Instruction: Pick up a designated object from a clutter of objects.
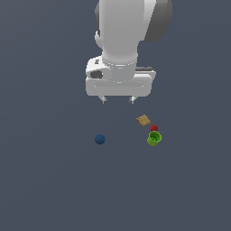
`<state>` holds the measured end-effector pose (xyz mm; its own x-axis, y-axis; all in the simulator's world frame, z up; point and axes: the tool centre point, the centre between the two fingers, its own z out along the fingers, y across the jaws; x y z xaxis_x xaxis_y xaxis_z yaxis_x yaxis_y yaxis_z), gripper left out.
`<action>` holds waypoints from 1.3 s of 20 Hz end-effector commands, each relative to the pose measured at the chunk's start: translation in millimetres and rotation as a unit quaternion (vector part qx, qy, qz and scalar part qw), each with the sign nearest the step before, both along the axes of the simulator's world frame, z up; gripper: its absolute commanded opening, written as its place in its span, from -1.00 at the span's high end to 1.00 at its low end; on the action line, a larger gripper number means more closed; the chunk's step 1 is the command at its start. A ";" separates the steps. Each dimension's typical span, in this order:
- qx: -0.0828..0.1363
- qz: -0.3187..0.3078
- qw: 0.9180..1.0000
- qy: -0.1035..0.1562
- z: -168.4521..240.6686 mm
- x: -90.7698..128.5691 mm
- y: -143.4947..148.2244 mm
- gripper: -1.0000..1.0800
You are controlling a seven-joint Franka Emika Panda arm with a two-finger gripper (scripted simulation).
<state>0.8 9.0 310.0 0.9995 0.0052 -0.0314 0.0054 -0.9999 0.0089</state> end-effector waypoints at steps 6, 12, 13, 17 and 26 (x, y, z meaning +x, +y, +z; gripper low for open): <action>-0.004 0.020 1.000 0.003 -2.1 -0.7 8.5 -0.92; -0.008 0.043 0.999 0.006 -2.5 -1.8 15.8 -0.92; -0.008 0.043 0.999 0.006 -2.4 -1.8 15.6 -0.92; -0.008 0.037 0.999 0.005 -4.2 -1.4 16.4 -0.92; -0.009 0.000 1.000 0.003 -21.9 0.9 31.9 -0.92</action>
